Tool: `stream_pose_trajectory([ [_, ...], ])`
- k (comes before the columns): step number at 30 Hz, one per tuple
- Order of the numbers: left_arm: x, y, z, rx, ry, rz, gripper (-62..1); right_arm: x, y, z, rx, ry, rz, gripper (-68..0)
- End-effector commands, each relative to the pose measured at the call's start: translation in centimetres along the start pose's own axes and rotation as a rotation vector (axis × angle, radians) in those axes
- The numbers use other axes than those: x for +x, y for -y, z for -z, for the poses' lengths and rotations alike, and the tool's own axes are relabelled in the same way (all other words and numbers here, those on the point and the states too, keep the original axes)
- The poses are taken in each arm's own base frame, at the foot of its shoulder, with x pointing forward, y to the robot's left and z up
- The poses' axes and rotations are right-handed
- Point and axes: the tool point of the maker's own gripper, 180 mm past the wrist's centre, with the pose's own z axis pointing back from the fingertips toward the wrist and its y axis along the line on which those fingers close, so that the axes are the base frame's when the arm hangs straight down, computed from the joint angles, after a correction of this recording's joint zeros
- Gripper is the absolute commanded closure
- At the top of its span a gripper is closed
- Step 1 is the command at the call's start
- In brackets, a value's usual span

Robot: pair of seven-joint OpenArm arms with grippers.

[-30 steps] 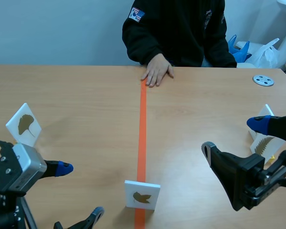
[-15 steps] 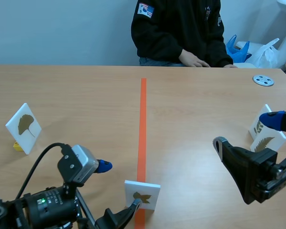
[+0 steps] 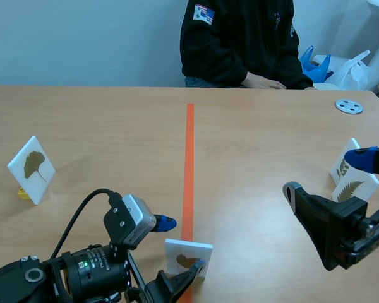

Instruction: Sort the leaf by its shape. The table is split by an orange tape line. A compound leaf with several leaflets goes to the left side, a simple leaf with one blade goes to the right side. Return to the home posture when a red brick is placed on the table.

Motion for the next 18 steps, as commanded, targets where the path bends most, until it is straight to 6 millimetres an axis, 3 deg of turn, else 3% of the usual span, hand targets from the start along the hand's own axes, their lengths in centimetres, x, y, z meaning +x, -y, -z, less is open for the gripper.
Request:
stream_pose_trajectory([
  [1,1.14,-0.01,0.24,-0.001,0.039,-0.002,-46.3,1.31,0.27,0.03,0.003,0.036,-0.026,-67.9],
  [18,1.23,0.07,0.21,-0.004,0.045,-0.005,-13.1,1.31,0.27,0.03,0.003,0.036,-0.026,-67.9],
])
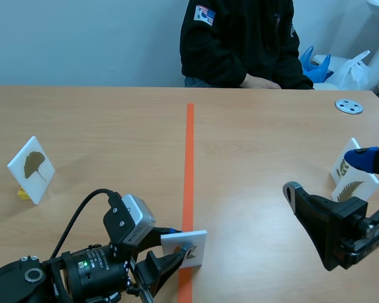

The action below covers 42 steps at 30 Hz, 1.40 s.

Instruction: Sort the leaf by its shape. The table is split by an orange tape line. A compound leaf with several leaflets goes to the left side, a simple leaf with one blade goes to the right side. Return to the home posture when a red brick is placed on the table.

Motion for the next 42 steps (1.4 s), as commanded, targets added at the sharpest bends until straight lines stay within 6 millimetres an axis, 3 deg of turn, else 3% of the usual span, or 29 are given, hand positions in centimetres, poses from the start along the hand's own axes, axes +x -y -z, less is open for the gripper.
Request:
stream_pose_trajectory([
  [1,1.2,0.1,0.2,-0.004,0.046,-0.004,-13.0,1.3,0.3,0.0,0.003,0.036,-0.026,-67.9],
  [9,1.6,0.1,0.1,-0.004,0.071,-0.006,-12.4,1.3,0.3,0.0,0.003,0.036,-0.026,-67.9],
  [12,1.6,0.2,0.1,-0.004,0.071,-0.007,-3.8,1.4,0.3,0.0,0.003,0.039,-0.022,-67.9],
  [19,1.5,0.2,-0.2,0.004,0.073,-0.017,-4.1,1.4,0.3,0.0,0.003,0.041,-0.02,-67.9],
  [23,2.8,0.3,-0.9,0.033,0.117,-0.057,-4.1,1.4,0.3,0.0,0.003,0.041,-0.02,-67.9],
  [28,4.3,0.0,-2.8,0.096,0.132,-0.091,-4.1,1.4,0.3,0.0,0.002,0.041,-0.02,-67.9],
  [34,6.5,-2.0,-6.4,0.229,0.166,-0.114,-4.1,1.6,0.3,0.1,0.002,0.048,-0.022,-67.9],
  [38,7.0,-4.6,-9.2,0.363,0.155,-0.082,-4.1,1.6,0.3,0.1,0.002,0.049,-0.022,-67.9],
  [42,6.1,-8.2,-12.5,0.534,0.133,-0.12,-4.1,1.7,0.7,-0.1,-0.008,0.052,-0.028,-67.9],
])
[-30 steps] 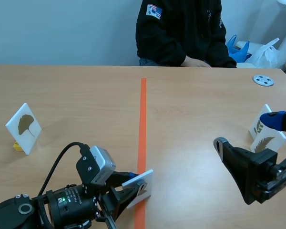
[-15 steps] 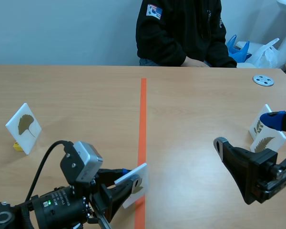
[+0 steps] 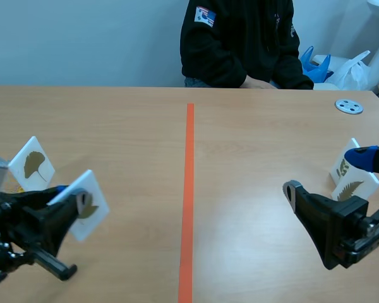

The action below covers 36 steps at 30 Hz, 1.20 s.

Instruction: Sort the leaf by its shape. The table is split by an orange tape line. A compound leaf with several leaflets goes to the left side, a simple leaf with one blade goes to the right side. Return to the home posture when a red brick is placed on the table.

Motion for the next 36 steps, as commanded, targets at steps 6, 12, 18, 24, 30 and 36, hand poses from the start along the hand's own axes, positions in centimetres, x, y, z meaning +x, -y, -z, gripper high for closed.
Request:
stream_pose_trajectory([
  [6,-0.1,-5.5,-1.2,0.21,0.019,-0.039,-4.1,1.6,1.1,-0.2,-0.023,0.043,-0.036,-67.9],
  [12,-1.7,-8.9,-1.6,0.338,0.013,-0.082,-4.1,1.8,1.2,-0.2,-0.025,0.048,-0.037,-67.9],
  [18,-3.1,-11.2,-1.0,0.404,0.035,-0.104,-4.1,1.8,1.2,-0.2,-0.025,0.048,-0.037,-67.9],
  [24,-3.7,-12.6,-0.7,0.446,0.063,-0.118,-4.3,1.8,1.2,-0.2,-0.025,0.048,-0.037,-67.9],
  [30,-4.7,-13.6,-0.9,0.476,0.061,-0.122,-10.9,1.8,1.2,-0.2,-0.025,0.048,-0.037,-67.9],
  [36,-5.3,-13.9,-1.1,0.487,0.054,-0.124,-11.9,1.8,1.2,-0.2,-0.024,0.048,-0.037,-67.9],
])
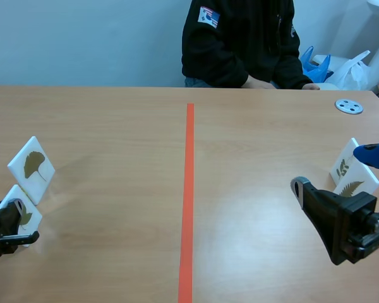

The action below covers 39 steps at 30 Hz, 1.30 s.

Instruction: Sort the leaf by its shape. The table is split by an orange tape line. A compound leaf with several leaflets goes to the left side, a simple leaf with one blade goes to the right side. Return to the home posture when a red brick is placed on the table.

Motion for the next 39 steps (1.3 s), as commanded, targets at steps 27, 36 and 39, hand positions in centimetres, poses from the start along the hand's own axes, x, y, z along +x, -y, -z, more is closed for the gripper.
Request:
stream_pose_trajectory([
  [27,9.9,13.0,-6.7,-0.519,0.081,0.057,-62.3,1.5,0.8,0.1,-0.021,0.043,-0.031,-67.9],
  [36,9.5,17.0,-8.8,-0.69,0.004,0.107,-62.3,1.5,0.8,0.0,-0.023,0.039,-0.031,-67.9],
  [39,8.6,18.1,-9.3,-0.722,-0.021,0.117,-62.3,1.5,0.8,0.0,-0.023,0.039,-0.031,-67.9],
])
